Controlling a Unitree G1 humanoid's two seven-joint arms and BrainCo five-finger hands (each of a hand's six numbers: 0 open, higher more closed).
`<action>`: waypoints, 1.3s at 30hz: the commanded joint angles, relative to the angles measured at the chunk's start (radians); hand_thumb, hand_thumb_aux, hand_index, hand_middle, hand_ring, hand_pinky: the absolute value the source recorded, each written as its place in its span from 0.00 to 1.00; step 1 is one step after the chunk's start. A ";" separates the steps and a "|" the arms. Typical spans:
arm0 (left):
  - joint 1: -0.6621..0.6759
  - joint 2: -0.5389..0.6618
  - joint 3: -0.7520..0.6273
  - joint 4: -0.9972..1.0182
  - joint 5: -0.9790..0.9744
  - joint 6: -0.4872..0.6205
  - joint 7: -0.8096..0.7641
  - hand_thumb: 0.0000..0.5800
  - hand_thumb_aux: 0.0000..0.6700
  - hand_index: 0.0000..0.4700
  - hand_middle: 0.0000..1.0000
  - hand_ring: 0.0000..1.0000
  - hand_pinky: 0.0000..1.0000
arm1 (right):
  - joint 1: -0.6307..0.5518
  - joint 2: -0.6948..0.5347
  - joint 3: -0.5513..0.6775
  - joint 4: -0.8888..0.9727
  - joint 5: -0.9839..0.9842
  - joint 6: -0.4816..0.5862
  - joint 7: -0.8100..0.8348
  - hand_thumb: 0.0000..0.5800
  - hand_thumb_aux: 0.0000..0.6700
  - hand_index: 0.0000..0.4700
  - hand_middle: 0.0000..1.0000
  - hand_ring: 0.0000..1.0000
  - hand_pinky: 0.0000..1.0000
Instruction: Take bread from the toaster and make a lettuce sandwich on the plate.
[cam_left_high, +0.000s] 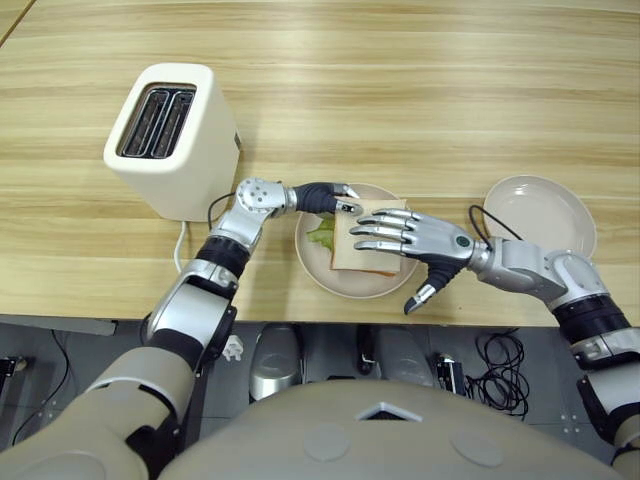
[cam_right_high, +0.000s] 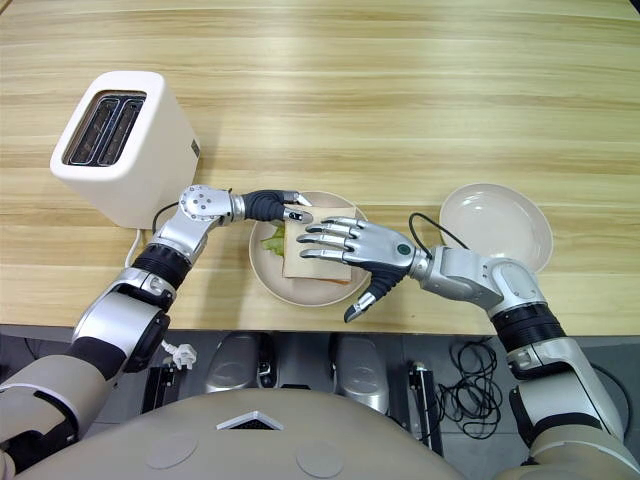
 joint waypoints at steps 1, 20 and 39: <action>-0.024 -0.002 0.010 -0.004 0.001 -0.011 -0.010 1.00 1.00 0.98 1.00 1.00 1.00 | -0.009 -0.005 0.050 0.094 0.010 0.057 0.108 0.00 0.00 0.00 0.00 0.00 0.00; -0.124 0.001 0.047 0.029 0.198 -0.133 0.417 0.00 0.00 0.00 0.00 0.00 0.00 | 0.046 -0.025 0.131 0.098 0.281 0.243 0.535 0.00 0.00 0.00 0.00 0.00 0.00; 0.116 0.092 0.089 -0.540 0.381 -0.007 0.868 0.85 0.61 0.60 0.00 0.00 0.00 | 0.004 0.047 -0.007 0.006 0.449 0.192 0.408 0.84 0.60 0.58 1.00 1.00 1.00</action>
